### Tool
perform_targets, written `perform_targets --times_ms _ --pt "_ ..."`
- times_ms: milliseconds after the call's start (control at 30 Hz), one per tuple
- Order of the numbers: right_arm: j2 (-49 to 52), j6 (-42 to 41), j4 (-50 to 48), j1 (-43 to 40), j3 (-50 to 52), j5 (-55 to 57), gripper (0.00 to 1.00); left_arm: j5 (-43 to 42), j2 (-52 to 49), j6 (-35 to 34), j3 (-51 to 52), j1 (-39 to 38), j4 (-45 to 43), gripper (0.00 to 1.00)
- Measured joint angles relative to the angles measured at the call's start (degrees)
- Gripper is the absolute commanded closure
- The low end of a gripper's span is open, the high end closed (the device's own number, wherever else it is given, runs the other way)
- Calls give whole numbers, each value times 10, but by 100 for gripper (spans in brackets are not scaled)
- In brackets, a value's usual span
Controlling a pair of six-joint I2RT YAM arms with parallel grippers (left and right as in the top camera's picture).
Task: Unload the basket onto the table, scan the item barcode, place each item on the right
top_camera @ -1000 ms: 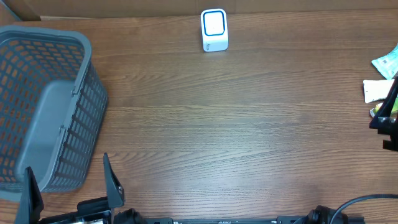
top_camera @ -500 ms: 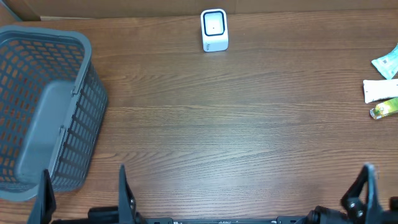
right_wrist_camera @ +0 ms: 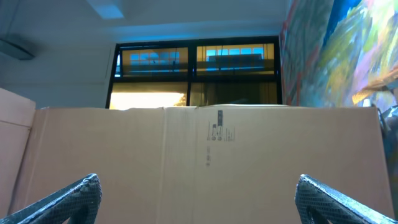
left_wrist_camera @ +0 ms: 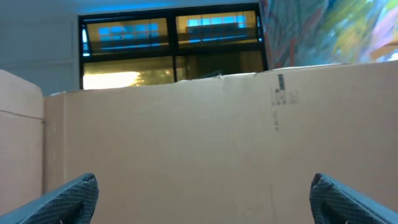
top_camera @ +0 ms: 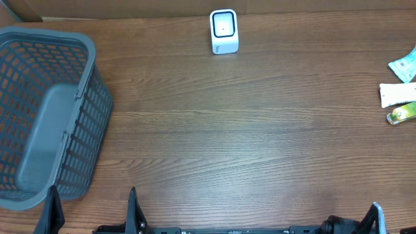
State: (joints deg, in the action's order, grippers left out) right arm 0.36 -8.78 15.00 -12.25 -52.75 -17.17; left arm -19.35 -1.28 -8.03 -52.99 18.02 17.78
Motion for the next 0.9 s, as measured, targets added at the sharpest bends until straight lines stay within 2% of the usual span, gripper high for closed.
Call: perform_targets --times_ms 167,300,400,733,900 --pt "0 0 -35 0 12 17 0 -3 0 -7 0 -4 0 0" --pt "16 0 -27 0 63 10 0 -11 0 -12 0 -4 -1 0" --pt "53 -1 -41 0 125 -4 0 -14 0 -15 0 -4 -4 0" --pt "93 -33 -252 0 384 14 0 -16 0 -22 2 -4 -4 0" --pt "94 -57 -265 0 443 57 0 -16 0 -22 2 -4 -2 0"
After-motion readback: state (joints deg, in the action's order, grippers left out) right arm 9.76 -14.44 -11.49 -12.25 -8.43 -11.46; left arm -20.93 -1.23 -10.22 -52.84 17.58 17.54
